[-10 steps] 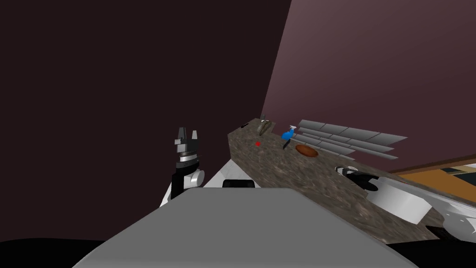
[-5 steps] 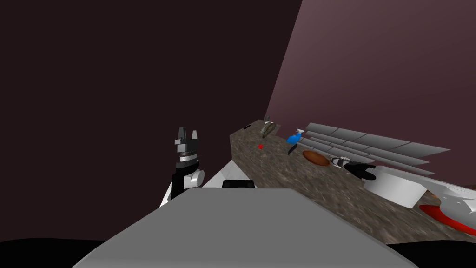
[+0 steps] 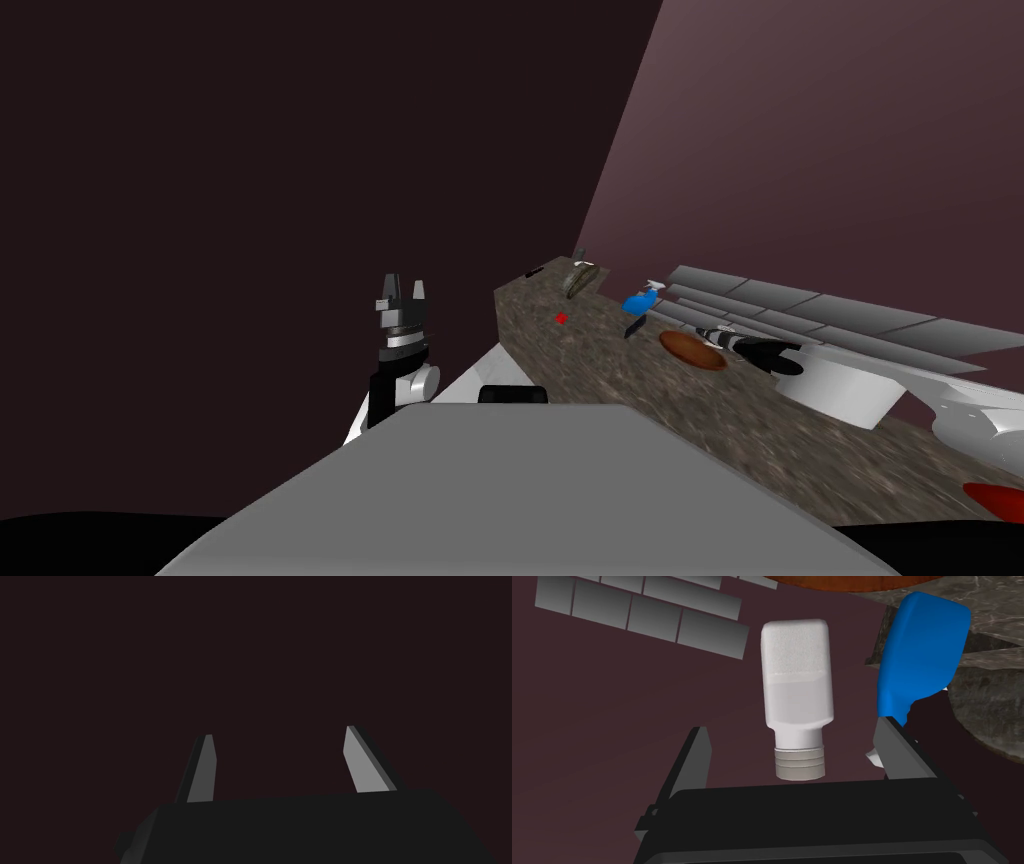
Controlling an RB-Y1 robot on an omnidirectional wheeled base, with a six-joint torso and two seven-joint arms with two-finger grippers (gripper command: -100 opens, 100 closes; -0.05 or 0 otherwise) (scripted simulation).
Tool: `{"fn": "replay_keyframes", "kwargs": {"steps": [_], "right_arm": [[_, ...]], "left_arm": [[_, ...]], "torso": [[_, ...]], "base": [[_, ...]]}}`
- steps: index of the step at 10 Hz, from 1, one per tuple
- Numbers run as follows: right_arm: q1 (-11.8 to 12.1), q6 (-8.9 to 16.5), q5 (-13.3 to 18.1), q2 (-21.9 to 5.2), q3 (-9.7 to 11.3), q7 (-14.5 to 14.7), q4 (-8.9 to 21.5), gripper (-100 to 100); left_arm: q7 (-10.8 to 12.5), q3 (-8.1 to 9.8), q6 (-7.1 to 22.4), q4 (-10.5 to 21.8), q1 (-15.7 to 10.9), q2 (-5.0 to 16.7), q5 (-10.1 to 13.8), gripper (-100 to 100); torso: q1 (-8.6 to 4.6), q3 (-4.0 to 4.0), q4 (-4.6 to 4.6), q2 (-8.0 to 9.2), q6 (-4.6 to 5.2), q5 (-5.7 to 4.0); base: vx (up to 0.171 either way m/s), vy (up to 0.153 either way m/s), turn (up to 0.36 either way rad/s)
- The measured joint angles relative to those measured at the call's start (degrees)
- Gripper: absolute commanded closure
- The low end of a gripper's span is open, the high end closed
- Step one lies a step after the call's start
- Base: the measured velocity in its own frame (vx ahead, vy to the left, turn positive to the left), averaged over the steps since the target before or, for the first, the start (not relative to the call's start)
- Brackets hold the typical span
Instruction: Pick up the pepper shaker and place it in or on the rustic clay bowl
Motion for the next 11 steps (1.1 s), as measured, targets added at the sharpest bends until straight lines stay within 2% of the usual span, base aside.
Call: {"fn": "replay_keyframes", "kwargs": {"steps": [2, 3, 4, 7, 9, 11], "right_arm": [[0.0, 0.0, 0.0, 0.0, 0.0, 0.0, 0.0, -100], [0.0, 0.0, 0.0, 0.0, 0.0, 0.0, 0.0, 0], [0.0, 0.0, 0.0, 0.0, 0.0, 0.0, 0.0, -100], [2.1, -0.3, -3.5, -5.1, -1.2, -0.9, -0.9, -100], [2.1, 0.0, -5.8, -8.1, -1.0, -1.2, -1.6, -100], [3.3, -0.1, -7.8, -11.0, -1.7, -1.7, -2.1, -100]], "left_arm": [[0.0, 0.0, 0.0, 0.0, 0.0, 0.0, 0.0, 0], [0.0, 0.0, 0.0, 0.0, 0.0, 0.0, 0.0, 0], [0.0, 0.0, 0.0, 0.0, 0.0, 0.0, 0.0, 0], [0.0, 0.0, 0.0, 0.0, 0.0, 0.0, 0.0, 0], [0.0, 0.0, 0.0, 0.0, 0.0, 0.0, 0.0, 0], [0.0, 0.0, 0.0, 0.0, 0.0, 0.0, 0.0, 0]], "torso": [[0.01, 0.02, 0.01, 0.03, 0.0, 0.0], [0.01, 0.02, 0.01, 0.03, 0.0, 0.0], [0.01, 0.02, 0.01, 0.03, 0.0, 0.0], [0.12, 0.05, 0.02, 0.08, 0.0, 0.04], [0.09, 0.04, 0.02, 0.07, 0.0, 0.03], [0.1, 0.04, 0.02, 0.07, 0.0, 0.03]], "base": [[0.0, 0.0, 0.0], [0.0, 0.0, 0.0], [-0.007, 0.011, -0.054], [-0.014, 0.02, -0.043], [-0.012, 0.012, -0.036], [-0.011, 0.017, -0.04]]}}
